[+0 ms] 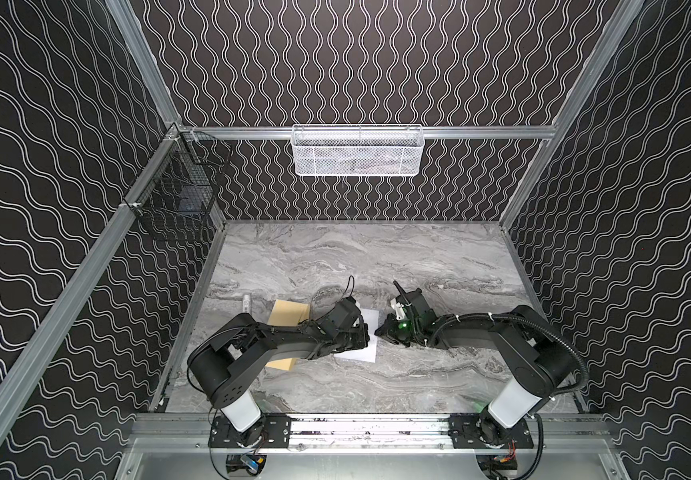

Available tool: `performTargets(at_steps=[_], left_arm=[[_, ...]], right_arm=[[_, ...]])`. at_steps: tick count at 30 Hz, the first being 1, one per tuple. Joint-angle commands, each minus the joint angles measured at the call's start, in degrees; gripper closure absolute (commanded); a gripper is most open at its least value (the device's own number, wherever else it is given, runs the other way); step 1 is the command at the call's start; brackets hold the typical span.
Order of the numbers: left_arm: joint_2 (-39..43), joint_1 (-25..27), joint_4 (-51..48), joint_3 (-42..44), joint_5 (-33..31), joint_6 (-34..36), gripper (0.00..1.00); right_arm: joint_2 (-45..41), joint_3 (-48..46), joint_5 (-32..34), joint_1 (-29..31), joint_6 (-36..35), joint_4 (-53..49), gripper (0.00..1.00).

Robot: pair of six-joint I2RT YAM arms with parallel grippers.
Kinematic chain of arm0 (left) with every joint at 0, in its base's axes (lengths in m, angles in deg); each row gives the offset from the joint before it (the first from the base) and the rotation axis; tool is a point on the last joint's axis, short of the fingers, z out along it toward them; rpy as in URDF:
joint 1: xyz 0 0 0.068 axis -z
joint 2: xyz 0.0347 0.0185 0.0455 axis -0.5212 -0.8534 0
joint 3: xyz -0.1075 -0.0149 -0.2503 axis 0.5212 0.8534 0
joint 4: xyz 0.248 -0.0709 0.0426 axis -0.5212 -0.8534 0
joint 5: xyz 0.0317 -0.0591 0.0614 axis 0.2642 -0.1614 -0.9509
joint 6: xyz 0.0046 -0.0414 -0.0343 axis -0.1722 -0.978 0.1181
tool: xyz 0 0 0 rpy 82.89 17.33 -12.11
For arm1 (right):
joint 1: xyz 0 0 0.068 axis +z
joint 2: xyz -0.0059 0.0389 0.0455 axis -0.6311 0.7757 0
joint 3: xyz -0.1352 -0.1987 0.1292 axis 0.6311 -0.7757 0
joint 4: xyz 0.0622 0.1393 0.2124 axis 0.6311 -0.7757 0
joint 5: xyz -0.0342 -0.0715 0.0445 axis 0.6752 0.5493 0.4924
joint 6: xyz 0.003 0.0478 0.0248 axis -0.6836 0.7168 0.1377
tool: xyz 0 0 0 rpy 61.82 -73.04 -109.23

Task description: Place the letter into the envelope and seal it

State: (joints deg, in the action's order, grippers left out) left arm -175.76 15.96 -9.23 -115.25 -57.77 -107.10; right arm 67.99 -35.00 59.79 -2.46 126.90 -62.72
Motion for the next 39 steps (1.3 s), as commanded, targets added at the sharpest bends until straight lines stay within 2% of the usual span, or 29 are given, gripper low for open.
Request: performTargets(at_steps=[1,23,39], left_arm=[[-0.62,0.02,3.68,0.0,-0.52,-1.31,0.99],[-3.98,0.97,-1.76,3.89,-2.78,1.58,1.0],[-4.14,0.97,-0.38,7.1,-2.56,2.21,1.0]], right_arm=[[0.03,-0.43,1.09,0.42,0.72,-5.57,1.0],[1.77,1.0,1.5,0.47,2.15,-5.19,1.0],[3.87,3.57,1.85,-0.56,1.35,-6.22,1.0]])
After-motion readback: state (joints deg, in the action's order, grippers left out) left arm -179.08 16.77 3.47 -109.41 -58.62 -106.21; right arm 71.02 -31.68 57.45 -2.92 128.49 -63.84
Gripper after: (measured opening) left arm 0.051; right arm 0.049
